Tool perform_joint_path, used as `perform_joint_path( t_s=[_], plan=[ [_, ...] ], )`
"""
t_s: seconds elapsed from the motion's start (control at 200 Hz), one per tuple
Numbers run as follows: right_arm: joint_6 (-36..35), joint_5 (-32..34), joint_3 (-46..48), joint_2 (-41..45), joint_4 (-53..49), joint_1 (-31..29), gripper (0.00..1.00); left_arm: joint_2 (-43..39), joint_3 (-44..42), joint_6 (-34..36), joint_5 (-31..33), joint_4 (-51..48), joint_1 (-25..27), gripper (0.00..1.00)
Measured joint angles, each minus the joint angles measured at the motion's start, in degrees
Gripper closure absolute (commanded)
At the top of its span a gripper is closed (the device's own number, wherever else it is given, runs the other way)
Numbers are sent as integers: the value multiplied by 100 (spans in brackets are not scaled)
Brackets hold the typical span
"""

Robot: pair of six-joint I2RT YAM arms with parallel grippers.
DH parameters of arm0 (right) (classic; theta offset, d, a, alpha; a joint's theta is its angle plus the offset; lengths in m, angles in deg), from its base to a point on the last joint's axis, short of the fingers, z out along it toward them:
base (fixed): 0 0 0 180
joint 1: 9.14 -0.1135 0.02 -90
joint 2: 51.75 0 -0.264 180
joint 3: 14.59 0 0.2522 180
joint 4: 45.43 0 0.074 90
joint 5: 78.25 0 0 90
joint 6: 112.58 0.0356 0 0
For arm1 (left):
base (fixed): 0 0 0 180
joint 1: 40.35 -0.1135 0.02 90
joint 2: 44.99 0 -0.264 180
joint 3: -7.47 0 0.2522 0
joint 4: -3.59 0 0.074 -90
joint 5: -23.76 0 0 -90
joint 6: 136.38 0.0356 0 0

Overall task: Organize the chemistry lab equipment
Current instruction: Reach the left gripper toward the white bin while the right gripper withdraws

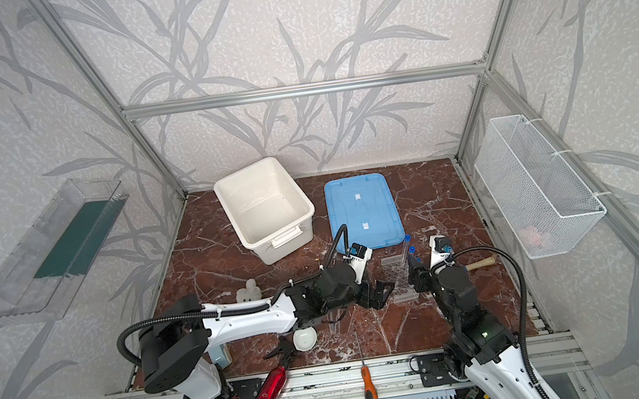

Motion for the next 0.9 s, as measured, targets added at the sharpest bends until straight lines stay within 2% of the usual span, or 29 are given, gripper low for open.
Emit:
perform_joint_path(
  t_s=[0.025, 0.135, 0.26, 0.395, 0.545, 0.7, 0.81, 0.9],
  plan=[
    [31, 13, -48, 33, -22, 0, 0, -50, 72, 2, 24, -131, -28, 2],
    [81, 7, -341, 39, -31, 0, 1, -417, 577, 20, 85, -833, -216, 1],
    [-96, -125, -938, -393, -63, 0, 1, -1073, 1145, 17, 31, -1443, -857, 1],
    [-212, -487, -1705, -1167, -4, 0, 1, -1596, 1735, 24, 201, -2238, -1615, 1],
    [-461, -1287, -2417, -2159, 70, 0, 1, -1851, 2216, 76, 496, -3348, -2389, 4],
    [-938, -1617, -3462, -3403, -197, 0, 1, -2044, 2367, 74, 999, -4472, -3200, 14],
    [-1058, -1895, -3910, -4009, -260, -46, 1, -2124, 2380, -7, 1314, -5021, -3814, 17],
    [-1134, -1950, -4199, -4402, -280, -317, 1, -2092, 2385, -111, 1427, -5348, -4284, 18]
  ],
)
